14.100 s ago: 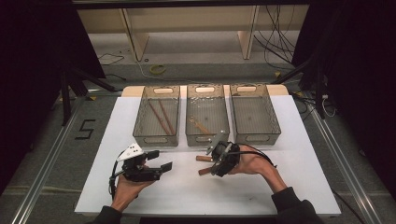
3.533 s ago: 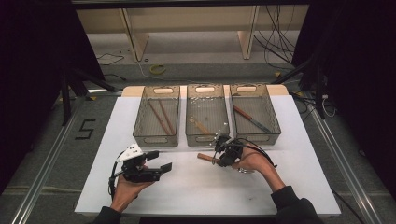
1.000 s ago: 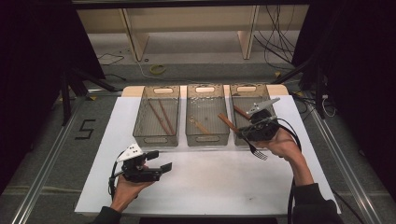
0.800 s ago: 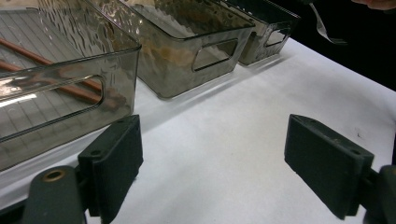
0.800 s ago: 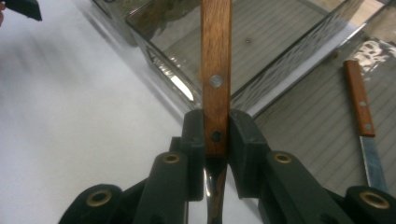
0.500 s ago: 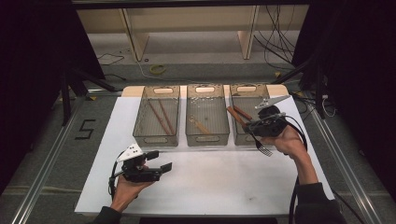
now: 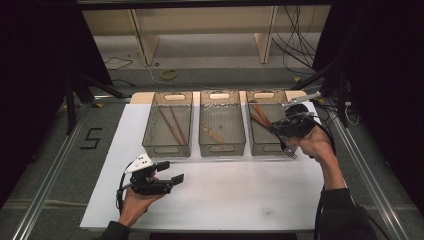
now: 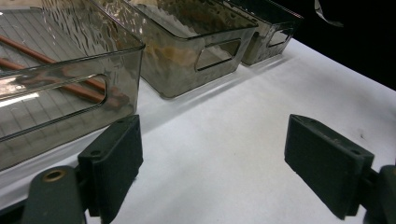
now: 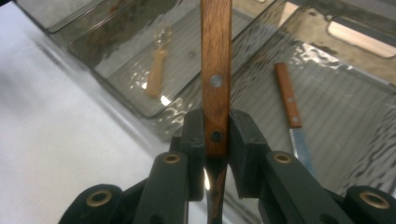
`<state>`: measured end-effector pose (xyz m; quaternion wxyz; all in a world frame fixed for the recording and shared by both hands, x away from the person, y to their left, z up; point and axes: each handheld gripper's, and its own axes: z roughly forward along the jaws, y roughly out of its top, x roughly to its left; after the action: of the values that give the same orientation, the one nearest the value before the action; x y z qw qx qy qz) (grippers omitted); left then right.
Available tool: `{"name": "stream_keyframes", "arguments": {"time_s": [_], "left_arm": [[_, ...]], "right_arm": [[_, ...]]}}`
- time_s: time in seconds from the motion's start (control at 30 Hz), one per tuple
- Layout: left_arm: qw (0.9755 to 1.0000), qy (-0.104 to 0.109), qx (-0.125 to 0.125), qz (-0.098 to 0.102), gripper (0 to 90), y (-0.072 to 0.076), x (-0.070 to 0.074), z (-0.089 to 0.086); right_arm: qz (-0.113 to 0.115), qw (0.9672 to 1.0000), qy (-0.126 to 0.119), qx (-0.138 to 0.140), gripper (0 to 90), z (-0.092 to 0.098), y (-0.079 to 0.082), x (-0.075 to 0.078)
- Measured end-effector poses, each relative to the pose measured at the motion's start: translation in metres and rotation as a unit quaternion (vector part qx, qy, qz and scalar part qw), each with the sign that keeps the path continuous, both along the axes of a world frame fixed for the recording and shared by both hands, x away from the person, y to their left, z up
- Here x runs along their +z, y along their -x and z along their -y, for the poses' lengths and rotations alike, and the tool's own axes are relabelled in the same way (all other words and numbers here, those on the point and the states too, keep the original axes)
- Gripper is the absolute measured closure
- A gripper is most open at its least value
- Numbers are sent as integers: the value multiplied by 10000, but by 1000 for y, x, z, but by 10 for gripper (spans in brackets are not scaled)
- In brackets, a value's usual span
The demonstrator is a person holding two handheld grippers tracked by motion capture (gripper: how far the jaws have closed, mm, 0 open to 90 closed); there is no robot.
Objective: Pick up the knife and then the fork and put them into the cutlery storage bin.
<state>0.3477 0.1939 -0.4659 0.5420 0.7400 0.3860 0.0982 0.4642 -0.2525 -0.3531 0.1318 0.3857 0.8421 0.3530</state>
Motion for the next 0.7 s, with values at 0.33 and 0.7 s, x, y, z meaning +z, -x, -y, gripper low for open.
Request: {"name": "stream_keyframes", "arguments": {"time_s": [0.33, 0.7], "left_arm": [[10000, 5, 5, -4, 187, 0, 0, 0], [10000, 10, -3, -9, 187, 0, 0, 0]], "right_arm": [[14, 9994, 2, -355, 778, 3, -27, 10], [-80, 9979, 50, -638, 777, -6, -57, 4]]}}
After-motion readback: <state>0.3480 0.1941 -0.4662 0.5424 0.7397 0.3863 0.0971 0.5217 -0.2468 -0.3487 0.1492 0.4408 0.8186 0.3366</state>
